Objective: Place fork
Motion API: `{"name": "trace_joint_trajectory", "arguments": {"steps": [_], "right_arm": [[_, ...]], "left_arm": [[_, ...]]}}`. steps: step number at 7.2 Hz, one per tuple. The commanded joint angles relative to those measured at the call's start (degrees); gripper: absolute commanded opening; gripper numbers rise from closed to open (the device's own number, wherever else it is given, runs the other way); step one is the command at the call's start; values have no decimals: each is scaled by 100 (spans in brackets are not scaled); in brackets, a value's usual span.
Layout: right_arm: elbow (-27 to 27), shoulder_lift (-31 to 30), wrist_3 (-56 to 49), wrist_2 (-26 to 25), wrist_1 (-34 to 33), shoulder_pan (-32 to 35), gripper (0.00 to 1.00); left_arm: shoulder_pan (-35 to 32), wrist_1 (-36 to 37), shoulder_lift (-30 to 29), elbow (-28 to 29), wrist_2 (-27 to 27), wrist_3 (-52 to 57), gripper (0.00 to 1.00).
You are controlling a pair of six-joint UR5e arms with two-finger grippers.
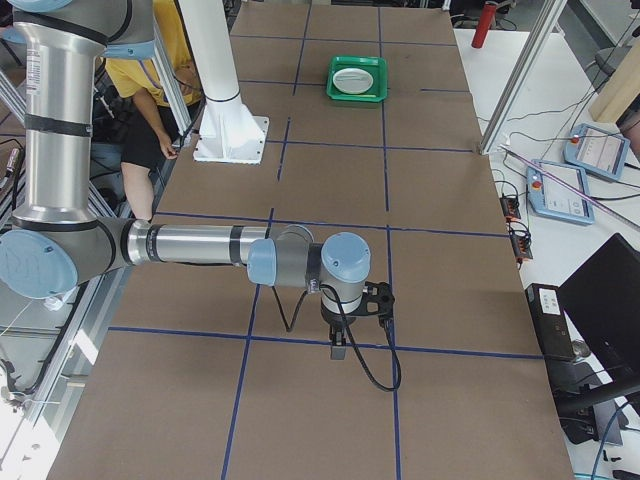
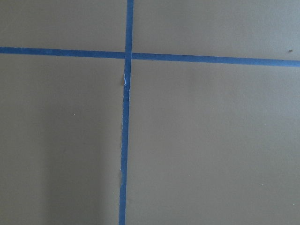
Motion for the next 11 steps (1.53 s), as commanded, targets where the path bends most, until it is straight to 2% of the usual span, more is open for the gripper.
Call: {"name": "trace_joint_trajectory", "arguments": {"steps": [1,5,6,7,9,11], "right_arm": [[0,0,-4,0,0,0,100],[0,0,5,0,0,0,100],[0,0,-4,0,0,0,100],[0,0,5,0,0,0,100],[0,0,-4,0,0,0,100],[0,0,-4,0,0,0,100]], "left_arm": [[26,17,-7,-13,9,-26,100],[18,-26,72,-118,9,-27,100],[122,-392,38,-144,9,-70,100],[219,-543,72,-397,-26,-627,100],[1366,-702,-23,-942,18,-2094,99],[2367,-1682,-164,-910,166,-3684,100]]}}
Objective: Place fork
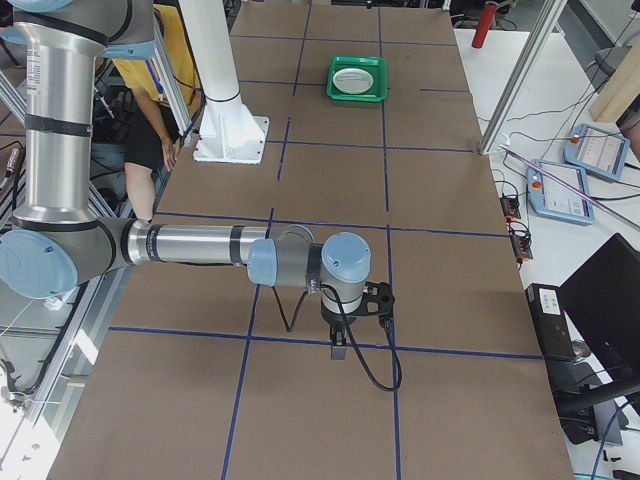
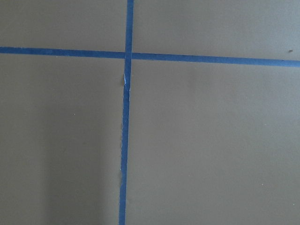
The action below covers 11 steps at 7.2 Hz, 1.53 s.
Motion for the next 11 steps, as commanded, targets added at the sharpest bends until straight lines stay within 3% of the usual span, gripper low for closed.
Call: {"name": "trace_joint_trajectory", "arguments": {"steps": [1,4,9,11], "right_arm": [[0,0,-1,0,0,0,100],[0,0,-1,0,0,0,100],[0,0,-1,0,0,0,100],[0,0,-1,0,0,0,100]], "left_arm": [[1178,-807,-255,58,534,-1713,100],[2112,-827,-896,672,853,-2649,93],[2774,-1240,-995,1034,977,-3197,88],[2783,-1241,-986,1087,969,-3197,79]]}}
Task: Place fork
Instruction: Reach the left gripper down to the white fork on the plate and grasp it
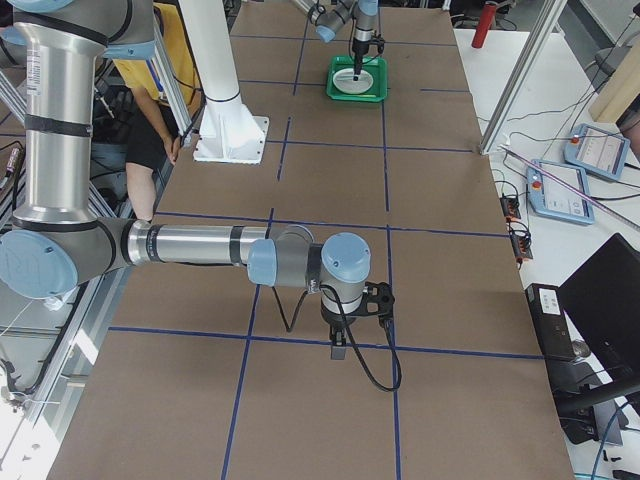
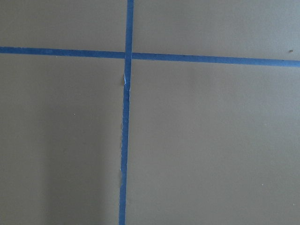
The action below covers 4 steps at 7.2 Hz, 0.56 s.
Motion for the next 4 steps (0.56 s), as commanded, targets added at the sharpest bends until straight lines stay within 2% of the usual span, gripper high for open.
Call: {"name": "trace_joint_trajectory", "arguments": {"steps": [1,4], "right_arm": [[0,0,8,0,0,0,100],[0,0,0,0,0,0,100]], "left_arm": [[17,-25,29,29,-1,4,69],[18,-26,73,38,-1,39,56]]}}
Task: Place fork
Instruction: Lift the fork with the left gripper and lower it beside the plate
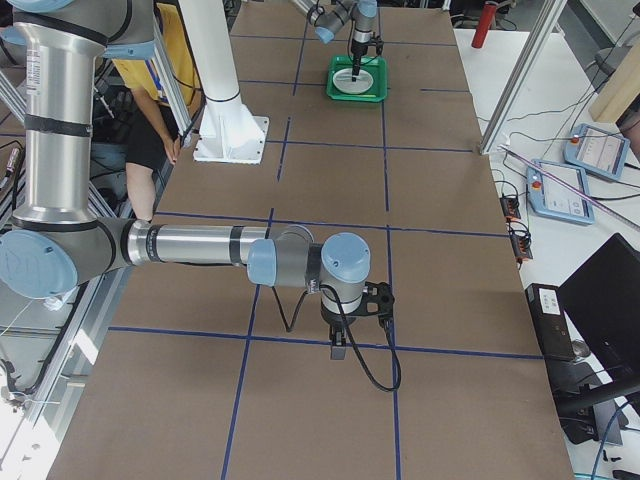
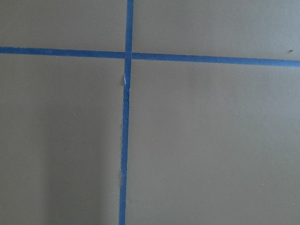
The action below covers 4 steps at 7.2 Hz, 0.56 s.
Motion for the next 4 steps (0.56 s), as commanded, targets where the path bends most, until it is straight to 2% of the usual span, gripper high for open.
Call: {"name": "trace_joint_trajectory", "arguments": {"steps": [1,3,4], "right_arm": [[0,0,4,0,0,0,100],[0,0,-5,0,0,0,100],[0,0,4,0,0,0,100]], "left_arm": [[-4,-1,10,2,0,8,48],[5,-1,10,20,0,8,24],[5,-1,18,28,0,8,8]]}}
